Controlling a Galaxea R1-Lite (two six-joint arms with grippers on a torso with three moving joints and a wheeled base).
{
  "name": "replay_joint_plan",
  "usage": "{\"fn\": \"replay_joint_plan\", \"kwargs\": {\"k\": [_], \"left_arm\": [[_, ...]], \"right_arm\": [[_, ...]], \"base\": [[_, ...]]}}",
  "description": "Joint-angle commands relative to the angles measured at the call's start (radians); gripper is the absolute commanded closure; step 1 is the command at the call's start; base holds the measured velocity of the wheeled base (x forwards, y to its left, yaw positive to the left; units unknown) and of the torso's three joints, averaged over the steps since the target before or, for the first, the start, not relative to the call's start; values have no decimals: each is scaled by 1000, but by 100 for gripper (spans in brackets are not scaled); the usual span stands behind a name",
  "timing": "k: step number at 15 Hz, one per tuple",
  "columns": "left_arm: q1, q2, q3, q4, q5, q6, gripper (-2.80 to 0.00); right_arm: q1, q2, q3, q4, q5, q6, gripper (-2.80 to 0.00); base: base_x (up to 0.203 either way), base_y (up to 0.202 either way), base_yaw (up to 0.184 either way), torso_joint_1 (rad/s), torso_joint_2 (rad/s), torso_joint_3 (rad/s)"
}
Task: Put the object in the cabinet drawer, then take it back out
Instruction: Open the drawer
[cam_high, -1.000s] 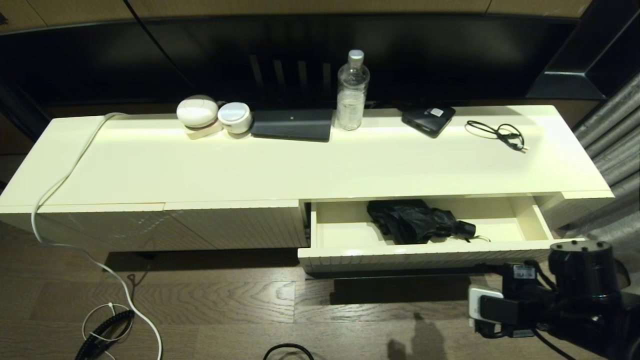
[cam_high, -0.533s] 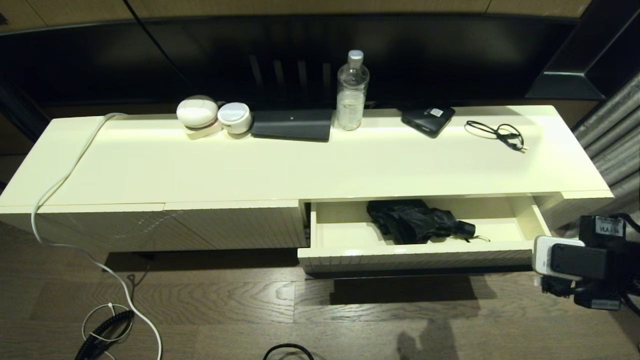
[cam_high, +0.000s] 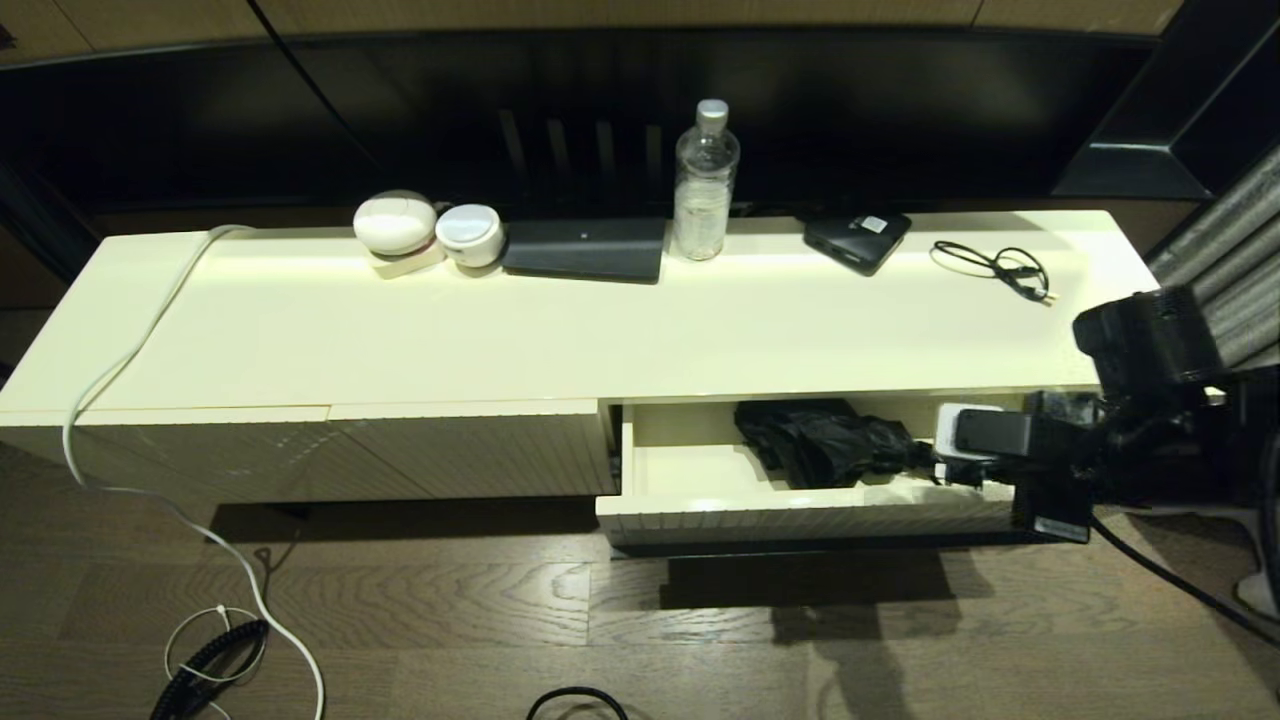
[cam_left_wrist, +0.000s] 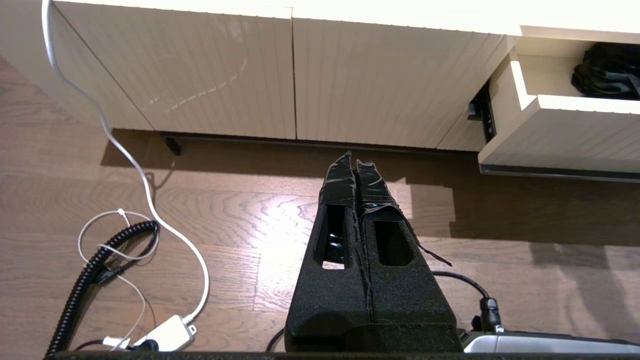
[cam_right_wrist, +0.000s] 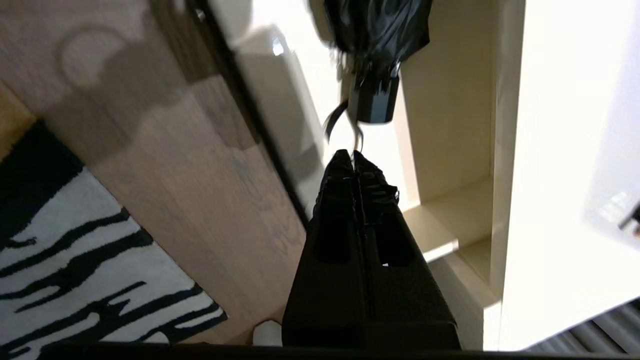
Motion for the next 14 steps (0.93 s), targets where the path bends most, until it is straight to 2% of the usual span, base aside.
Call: {"fn": "replay_joint_plan", "kwargs": {"k": [1, 7, 14], "left_arm": [[1, -2, 0, 0, 0, -2, 0], [1, -2, 0, 0, 0, -2, 0], [1, -2, 0, 0, 0, -2, 0]], "right_arm": [[5, 173, -99, -6, -4, 5, 0], [17, 312, -249, -3, -15, 20, 0], [21, 279, -230, 80, -15, 20, 0]], "base": [[0, 0, 0, 0, 0, 0], [0, 0, 0, 0, 0, 0], [0, 0, 0, 0, 0, 0]]}}
